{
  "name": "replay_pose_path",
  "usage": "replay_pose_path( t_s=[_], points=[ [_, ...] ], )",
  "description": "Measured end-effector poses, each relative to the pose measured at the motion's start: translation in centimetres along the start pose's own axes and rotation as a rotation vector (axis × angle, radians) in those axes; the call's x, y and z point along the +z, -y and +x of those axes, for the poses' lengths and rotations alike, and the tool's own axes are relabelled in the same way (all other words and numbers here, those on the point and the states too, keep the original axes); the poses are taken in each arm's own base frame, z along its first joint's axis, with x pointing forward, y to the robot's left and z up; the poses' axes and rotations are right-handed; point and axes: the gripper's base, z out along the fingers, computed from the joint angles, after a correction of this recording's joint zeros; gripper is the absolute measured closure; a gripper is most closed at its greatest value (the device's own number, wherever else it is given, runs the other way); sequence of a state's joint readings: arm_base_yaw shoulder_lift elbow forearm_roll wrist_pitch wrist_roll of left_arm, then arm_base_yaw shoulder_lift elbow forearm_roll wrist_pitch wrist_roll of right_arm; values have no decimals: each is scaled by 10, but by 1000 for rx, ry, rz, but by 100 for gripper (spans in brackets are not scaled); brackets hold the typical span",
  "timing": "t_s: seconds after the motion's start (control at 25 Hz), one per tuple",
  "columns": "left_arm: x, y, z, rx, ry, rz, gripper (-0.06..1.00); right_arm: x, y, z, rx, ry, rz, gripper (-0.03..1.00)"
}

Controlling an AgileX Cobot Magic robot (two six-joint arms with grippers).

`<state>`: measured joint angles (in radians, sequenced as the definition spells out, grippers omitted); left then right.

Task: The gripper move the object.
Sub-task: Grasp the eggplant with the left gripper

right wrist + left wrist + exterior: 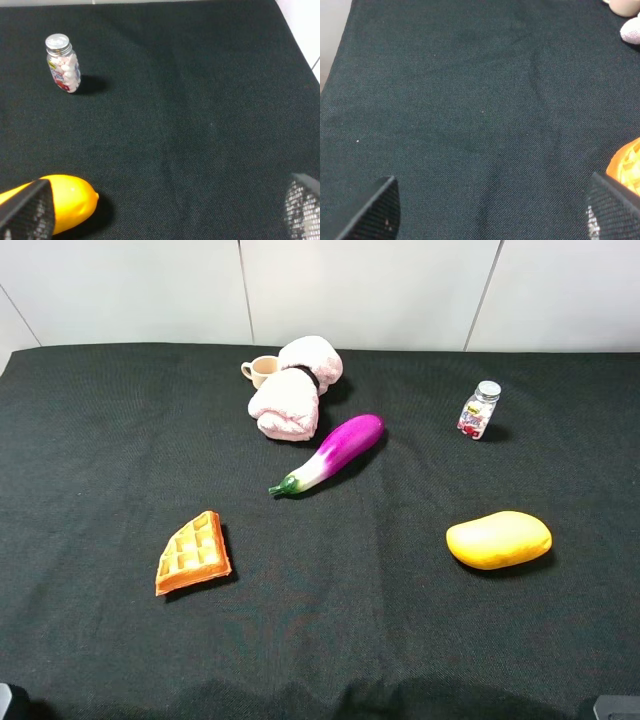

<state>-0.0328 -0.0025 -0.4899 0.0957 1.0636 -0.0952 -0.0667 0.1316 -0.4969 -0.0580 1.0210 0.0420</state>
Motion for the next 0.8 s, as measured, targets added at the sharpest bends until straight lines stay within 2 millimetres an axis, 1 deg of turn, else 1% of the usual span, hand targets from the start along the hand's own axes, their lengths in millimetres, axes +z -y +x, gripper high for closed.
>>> replay_pose_path(
  t_s=[0.8],
  points=[
    [0, 0, 0, 0, 0, 0, 16, 0, 0, 0, 0, 0, 0, 27]
  ],
)
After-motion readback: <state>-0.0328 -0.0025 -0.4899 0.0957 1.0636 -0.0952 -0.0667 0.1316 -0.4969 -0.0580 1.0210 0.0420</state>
